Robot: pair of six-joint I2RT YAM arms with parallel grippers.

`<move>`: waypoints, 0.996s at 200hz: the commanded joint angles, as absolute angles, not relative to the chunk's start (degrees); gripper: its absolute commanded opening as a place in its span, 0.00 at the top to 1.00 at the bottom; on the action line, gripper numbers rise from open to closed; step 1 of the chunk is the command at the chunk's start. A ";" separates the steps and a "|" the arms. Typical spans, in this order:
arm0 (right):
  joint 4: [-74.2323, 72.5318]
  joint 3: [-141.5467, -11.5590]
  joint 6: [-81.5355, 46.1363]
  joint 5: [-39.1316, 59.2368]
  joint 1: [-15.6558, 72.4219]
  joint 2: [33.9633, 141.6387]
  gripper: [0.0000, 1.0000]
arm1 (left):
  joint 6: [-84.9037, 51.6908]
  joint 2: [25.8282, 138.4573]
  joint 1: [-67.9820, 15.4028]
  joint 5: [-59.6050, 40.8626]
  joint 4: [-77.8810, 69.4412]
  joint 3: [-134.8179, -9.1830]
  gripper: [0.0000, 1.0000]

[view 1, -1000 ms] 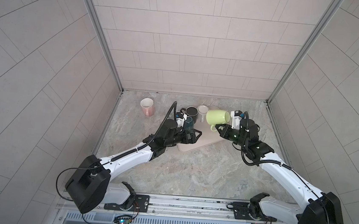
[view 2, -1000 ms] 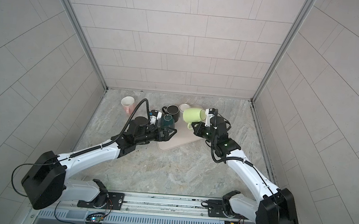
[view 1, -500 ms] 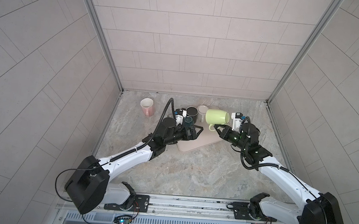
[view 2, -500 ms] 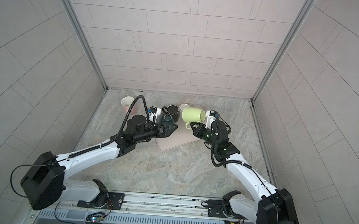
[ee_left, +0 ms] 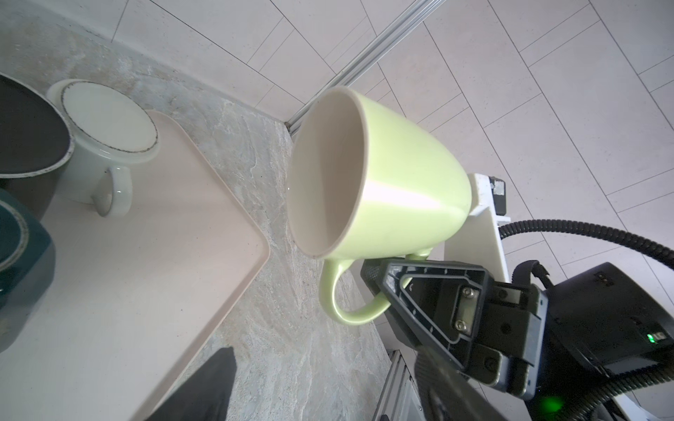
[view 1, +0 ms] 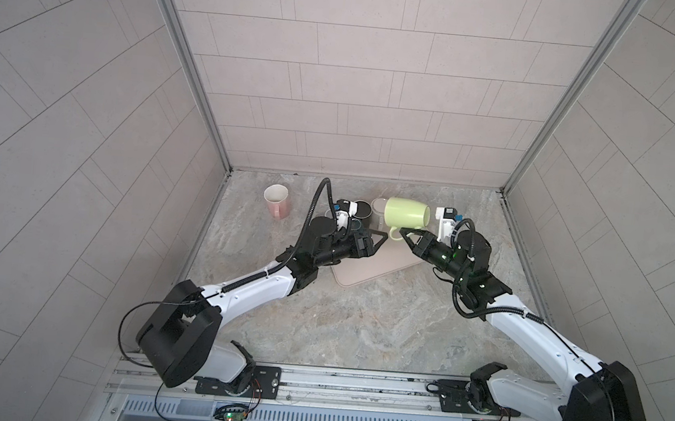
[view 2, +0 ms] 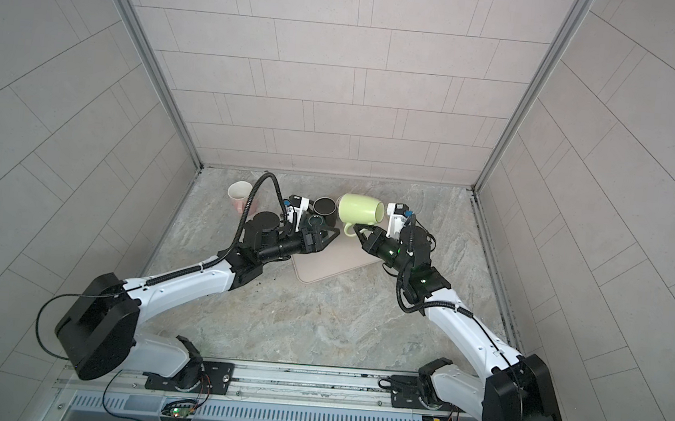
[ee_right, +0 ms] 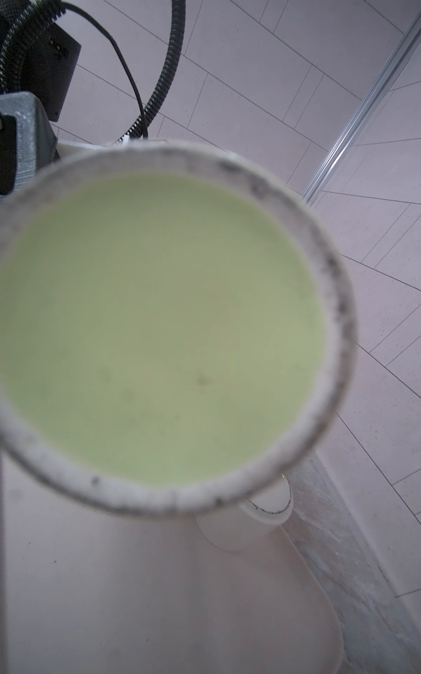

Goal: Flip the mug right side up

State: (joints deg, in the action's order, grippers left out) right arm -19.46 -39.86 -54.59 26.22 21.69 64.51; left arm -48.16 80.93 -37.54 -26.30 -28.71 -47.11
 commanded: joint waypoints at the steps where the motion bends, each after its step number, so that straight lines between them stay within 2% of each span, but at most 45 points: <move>1: -26.99 -40.78 -56.05 28.11 21.60 62.41 1.00 | -48.33 82.02 -37.79 -29.60 -32.73 -50.26 0.19; 20: -27.35 -40.95 -55.81 29.73 21.62 62.87 1.00 | -49.88 83.73 -37.79 -31.18 -35.30 -50.96 0.25; 83: -30.05 -39.82 -55.84 30.72 22.49 62.69 1.00 | -54.23 88.36 -37.80 -33.95 -41.80 -52.39 0.34; 102: -30.57 -39.49 -55.82 30.67 22.59 62.84 1.00 | -54.14 88.44 -37.83 -33.63 -41.75 -52.45 0.42; 131: -31.69 -39.33 -56.07 31.01 22.66 63.47 1.00 | -54.05 88.94 -37.95 -33.75 -41.75 -53.10 0.44; 199: -33.40 -39.29 -55.46 31.37 22.76 64.74 1.00 | -55.07 89.38 -38.05 -34.62 -43.76 -53.11 0.56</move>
State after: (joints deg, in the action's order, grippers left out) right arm -25.78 -38.41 -55.55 30.57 22.50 64.77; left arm -54.72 89.06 -37.71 -33.34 -39.66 -51.48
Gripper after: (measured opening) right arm 0.138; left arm 0.466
